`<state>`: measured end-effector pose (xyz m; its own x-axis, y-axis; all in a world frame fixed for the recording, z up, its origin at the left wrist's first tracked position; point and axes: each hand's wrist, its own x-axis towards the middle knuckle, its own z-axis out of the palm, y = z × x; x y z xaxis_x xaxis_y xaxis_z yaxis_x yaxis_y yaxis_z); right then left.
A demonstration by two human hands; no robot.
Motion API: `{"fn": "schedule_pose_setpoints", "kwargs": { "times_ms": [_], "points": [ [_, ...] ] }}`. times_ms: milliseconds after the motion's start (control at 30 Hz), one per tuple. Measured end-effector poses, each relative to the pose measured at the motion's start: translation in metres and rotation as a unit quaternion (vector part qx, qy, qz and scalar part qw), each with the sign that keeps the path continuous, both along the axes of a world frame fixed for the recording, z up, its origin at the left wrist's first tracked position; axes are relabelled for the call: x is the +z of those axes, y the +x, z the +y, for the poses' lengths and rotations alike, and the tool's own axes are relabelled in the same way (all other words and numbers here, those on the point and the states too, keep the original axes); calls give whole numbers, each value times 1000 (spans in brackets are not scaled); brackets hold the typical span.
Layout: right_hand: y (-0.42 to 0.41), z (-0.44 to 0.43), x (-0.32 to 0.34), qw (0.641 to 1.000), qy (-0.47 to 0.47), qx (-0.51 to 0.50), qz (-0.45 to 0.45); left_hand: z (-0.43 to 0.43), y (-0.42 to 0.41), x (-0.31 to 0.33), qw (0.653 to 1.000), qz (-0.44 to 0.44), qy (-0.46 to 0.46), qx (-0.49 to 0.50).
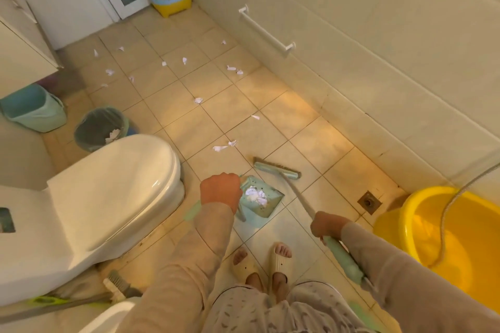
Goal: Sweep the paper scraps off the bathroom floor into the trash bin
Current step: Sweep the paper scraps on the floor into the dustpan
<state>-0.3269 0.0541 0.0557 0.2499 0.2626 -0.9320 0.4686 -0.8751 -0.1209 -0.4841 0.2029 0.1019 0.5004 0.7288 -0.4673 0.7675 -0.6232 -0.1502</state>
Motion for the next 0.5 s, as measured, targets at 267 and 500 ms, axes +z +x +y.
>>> {"fn": "schedule_pose_setpoints", "kwargs": {
  "times_ms": [267,500],
  "points": [
    [-16,-48,3,998,-57,31,22,16,2,0,1000,6,-21,4],
    [-7,-23,20,997,-63,47,12,40,-22,7,998,-43,-20,30]
  ]
}}
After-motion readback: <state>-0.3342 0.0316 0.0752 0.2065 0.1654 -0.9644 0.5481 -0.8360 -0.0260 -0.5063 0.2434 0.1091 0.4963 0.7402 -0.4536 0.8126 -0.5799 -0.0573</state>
